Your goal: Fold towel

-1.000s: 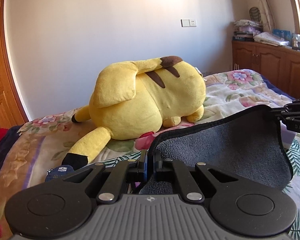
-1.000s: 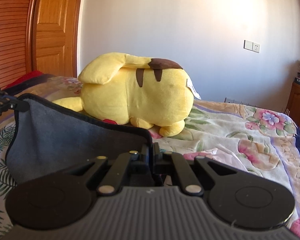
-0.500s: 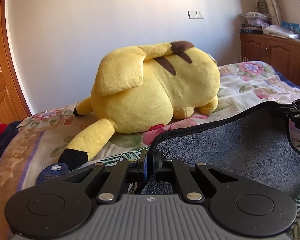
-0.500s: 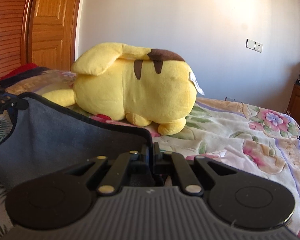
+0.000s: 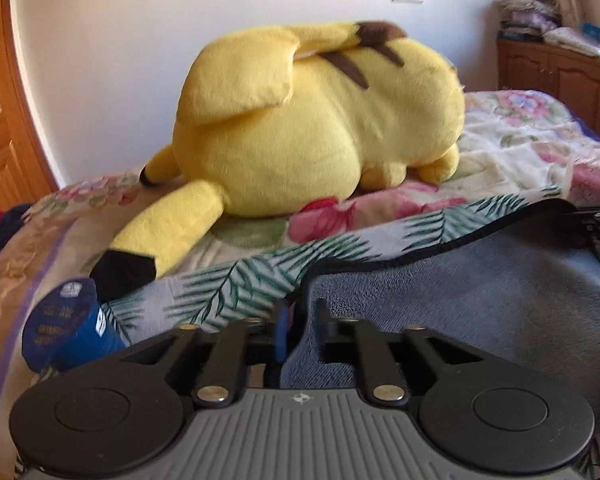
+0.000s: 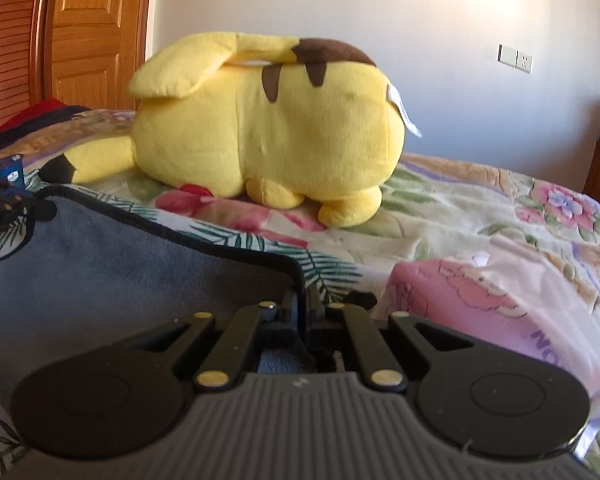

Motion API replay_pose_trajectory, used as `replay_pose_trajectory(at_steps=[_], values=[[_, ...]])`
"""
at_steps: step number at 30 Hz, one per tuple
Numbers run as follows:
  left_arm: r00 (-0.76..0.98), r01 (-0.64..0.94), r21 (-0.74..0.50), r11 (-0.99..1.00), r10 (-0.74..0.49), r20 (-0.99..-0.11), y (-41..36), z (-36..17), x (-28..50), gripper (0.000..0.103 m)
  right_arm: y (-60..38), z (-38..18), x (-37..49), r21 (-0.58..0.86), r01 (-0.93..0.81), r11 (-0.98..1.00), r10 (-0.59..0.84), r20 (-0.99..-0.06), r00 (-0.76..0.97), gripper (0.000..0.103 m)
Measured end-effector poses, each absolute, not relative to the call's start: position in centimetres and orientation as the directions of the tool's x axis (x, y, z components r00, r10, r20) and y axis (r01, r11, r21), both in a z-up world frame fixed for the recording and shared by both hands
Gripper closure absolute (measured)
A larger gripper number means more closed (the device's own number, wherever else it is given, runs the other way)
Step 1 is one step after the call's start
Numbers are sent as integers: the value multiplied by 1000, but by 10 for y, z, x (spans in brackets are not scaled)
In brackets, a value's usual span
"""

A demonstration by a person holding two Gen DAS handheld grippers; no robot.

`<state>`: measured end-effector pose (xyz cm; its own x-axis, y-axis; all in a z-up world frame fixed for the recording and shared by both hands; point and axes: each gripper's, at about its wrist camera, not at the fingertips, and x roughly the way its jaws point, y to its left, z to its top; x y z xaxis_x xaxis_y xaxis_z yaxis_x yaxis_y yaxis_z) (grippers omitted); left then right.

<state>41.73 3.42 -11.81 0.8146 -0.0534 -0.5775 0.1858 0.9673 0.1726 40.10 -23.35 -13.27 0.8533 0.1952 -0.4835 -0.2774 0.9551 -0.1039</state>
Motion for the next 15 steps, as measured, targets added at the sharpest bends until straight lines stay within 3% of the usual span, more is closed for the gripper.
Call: replay_pose_trajectory(at_steps=[2, 7, 11, 15], values=[[818, 185, 169, 968, -56, -573, 34, -119, 416, 78, -233, -135, 404, -100, -273, 957, 189, -500, 845, 97], [825, 182, 154, 971, -66, -561, 34, -115, 408, 66, -235, -133, 400, -93, -263, 960, 184, -498, 847, 57], [818, 192, 130, 973, -85, -568, 30, -110, 394, 56, -238, -126, 392, -82, -262, 962, 188, -498, 846, 56], [804, 203, 128, 971, -91, -588, 23, -105, 376, 55, -239, -114, 377, -54, -275, 960, 211, -506, 836, 56]])
